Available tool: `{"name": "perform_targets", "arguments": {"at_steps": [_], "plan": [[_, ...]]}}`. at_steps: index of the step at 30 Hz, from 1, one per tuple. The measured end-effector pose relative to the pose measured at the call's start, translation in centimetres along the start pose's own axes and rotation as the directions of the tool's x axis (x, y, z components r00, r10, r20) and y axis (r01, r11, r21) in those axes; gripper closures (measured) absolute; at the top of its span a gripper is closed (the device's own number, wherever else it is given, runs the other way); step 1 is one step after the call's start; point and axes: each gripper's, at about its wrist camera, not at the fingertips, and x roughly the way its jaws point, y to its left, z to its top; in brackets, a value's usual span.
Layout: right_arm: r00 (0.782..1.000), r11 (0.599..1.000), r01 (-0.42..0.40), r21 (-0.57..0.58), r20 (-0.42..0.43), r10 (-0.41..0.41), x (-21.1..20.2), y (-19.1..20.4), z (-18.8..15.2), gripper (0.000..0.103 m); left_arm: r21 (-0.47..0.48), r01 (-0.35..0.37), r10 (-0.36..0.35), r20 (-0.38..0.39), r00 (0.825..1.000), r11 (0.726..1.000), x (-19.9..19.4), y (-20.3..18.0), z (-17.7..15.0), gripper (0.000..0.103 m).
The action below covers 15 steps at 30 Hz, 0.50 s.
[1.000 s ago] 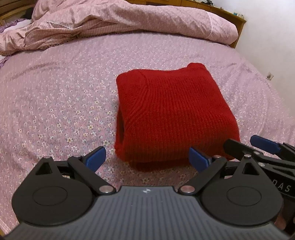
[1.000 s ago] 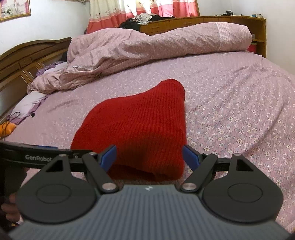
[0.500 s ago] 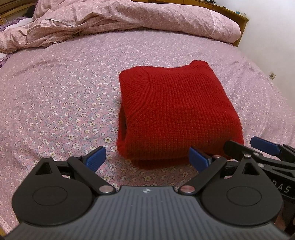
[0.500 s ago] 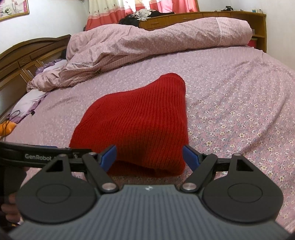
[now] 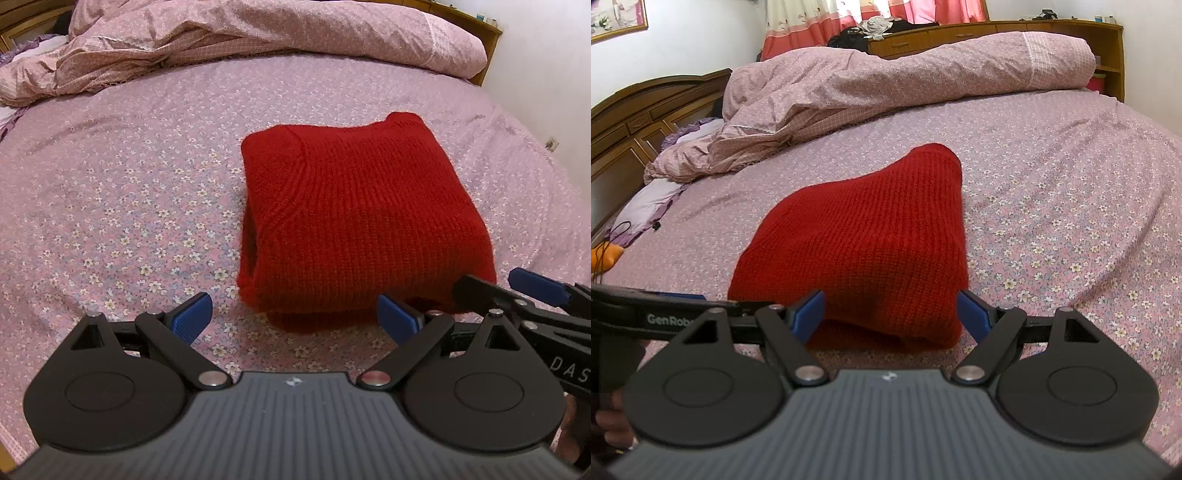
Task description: Fold small clothes
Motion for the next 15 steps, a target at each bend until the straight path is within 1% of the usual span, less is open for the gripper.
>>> {"name": "perform_targets", "arguments": {"at_steps": [15], "plan": [[1.000, 1.000, 0.001, 0.001, 0.002, -0.001, 0.04, -0.06, -0.08, 0.023, 0.009, -0.003, 0.003, 0.008, 1.000, 1.000, -0.12, -0.19, -0.01, 0.005]]}}
